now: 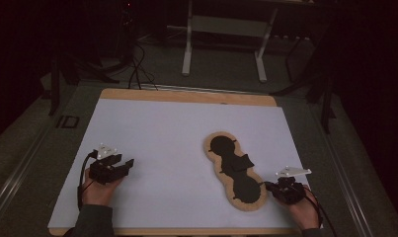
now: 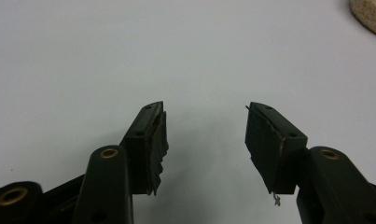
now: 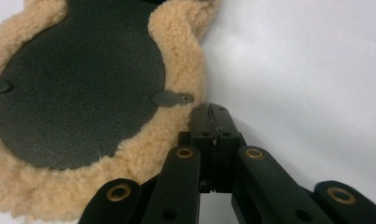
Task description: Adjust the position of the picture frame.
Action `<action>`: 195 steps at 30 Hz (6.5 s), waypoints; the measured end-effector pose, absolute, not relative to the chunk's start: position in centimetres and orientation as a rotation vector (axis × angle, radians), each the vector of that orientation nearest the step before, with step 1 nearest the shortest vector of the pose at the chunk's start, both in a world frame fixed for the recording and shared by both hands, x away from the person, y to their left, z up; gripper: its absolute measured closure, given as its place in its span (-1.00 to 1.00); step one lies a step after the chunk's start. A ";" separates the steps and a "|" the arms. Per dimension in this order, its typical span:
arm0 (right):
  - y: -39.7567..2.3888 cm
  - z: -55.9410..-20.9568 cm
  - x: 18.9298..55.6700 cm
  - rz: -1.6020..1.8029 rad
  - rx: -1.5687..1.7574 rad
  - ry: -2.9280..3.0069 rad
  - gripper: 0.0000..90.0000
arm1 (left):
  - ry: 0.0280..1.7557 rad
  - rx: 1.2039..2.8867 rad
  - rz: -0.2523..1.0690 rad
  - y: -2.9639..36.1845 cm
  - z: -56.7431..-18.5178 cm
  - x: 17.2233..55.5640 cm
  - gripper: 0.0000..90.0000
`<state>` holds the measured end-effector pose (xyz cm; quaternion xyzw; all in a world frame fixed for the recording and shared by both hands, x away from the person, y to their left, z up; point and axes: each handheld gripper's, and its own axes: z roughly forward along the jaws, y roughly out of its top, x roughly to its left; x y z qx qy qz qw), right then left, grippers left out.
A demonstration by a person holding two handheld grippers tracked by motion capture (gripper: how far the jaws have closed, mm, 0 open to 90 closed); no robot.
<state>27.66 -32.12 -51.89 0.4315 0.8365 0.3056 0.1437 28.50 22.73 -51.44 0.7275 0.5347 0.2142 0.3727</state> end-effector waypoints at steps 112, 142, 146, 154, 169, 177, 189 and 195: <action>-18.5 -52.8 28.1 0.961 0.940 2.654 1.00 | 1.256 1.889 0.540 21.9 -51.1 28.3 0.19; -12.2 -53.0 29.1 0.998 0.798 2.707 1.00 | 1.142 1.904 0.493 21.3 -50.9 28.2 0.22; -11.2 -52.9 29.3 0.987 0.780 2.705 1.00 | 1.121 1.926 0.474 21.0 -51.0 28.2 0.26; -9.7 -53.0 29.7 0.985 0.771 2.701 1.00 | 1.106 1.938 0.438 20.9 -51.2 28.4 0.34; -6.6 -53.1 30.6 0.987 0.780 2.666 1.00 | 1.101 1.989 0.410 20.5 -51.8 28.8 0.72; -5.4 -53.2 31.1 0.994 0.798 2.635 1.00 | 1.102 2.026 0.392 20.0 -52.2 29.0 0.92; -3.4 -53.7 31.8 1.045 0.892 2.563 1.00 | 1.183 2.008 0.417 20.5 -52.6 29.7 1.00; -3.8 -53.1 31.6 1.062 0.847 2.565 1.00 | 1.252 1.980 0.445 21.0 -52.8 30.3 1.00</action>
